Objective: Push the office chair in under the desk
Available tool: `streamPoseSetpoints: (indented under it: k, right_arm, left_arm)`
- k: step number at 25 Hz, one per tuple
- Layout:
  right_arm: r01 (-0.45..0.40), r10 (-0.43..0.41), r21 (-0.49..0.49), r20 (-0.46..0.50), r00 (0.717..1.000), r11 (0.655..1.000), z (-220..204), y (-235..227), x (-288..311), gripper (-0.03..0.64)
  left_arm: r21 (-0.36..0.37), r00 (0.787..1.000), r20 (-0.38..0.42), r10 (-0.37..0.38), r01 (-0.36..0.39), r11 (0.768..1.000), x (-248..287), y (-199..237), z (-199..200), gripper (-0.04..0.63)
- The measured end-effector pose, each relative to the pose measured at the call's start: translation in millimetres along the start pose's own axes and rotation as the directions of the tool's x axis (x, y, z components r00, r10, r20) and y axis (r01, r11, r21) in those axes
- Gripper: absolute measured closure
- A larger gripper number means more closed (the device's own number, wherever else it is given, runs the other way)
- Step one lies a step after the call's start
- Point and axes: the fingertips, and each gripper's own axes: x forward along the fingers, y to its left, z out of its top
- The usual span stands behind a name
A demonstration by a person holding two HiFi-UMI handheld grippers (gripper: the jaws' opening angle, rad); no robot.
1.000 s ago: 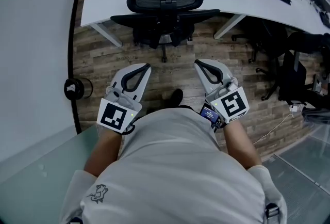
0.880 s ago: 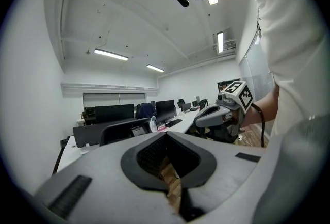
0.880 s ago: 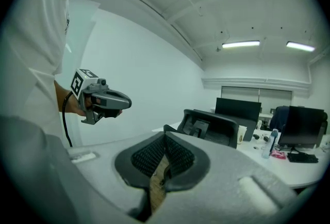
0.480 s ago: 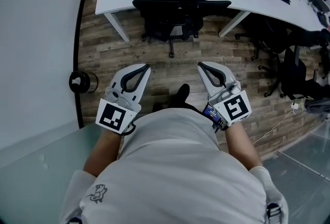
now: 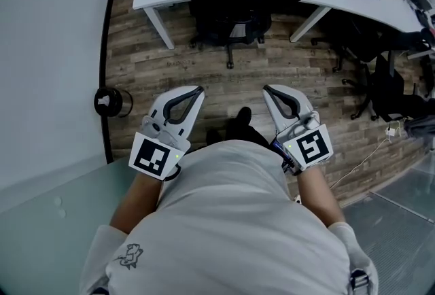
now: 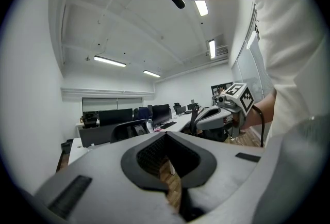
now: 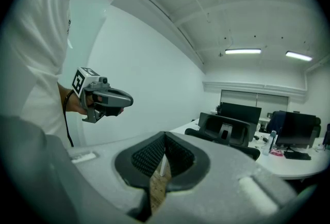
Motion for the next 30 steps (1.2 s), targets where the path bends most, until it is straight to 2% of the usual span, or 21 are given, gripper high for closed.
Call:
streamPoseSetpoints:
  k: [12, 30]
  right_arm:
    - [-0.005, 0.005, 0.015, -0.009, 1.000, 1.000, 4.8, 29.6, -2.3, 0.614]
    - [0.001, 0.000, 0.026, -0.021, 1.000, 1.000, 3.0, 37.7, -9.1, 0.614]
  left_arm:
    - [-0.031, 1.000, 0.010, -0.019, 0.019, 0.999, -11.7, -4.1, -3.0, 0.597]
    - [-0.039, 0.999, 0.029, -0.035, 0.036, 0.999, -19.6, -14.1, 0.6, 0.597]
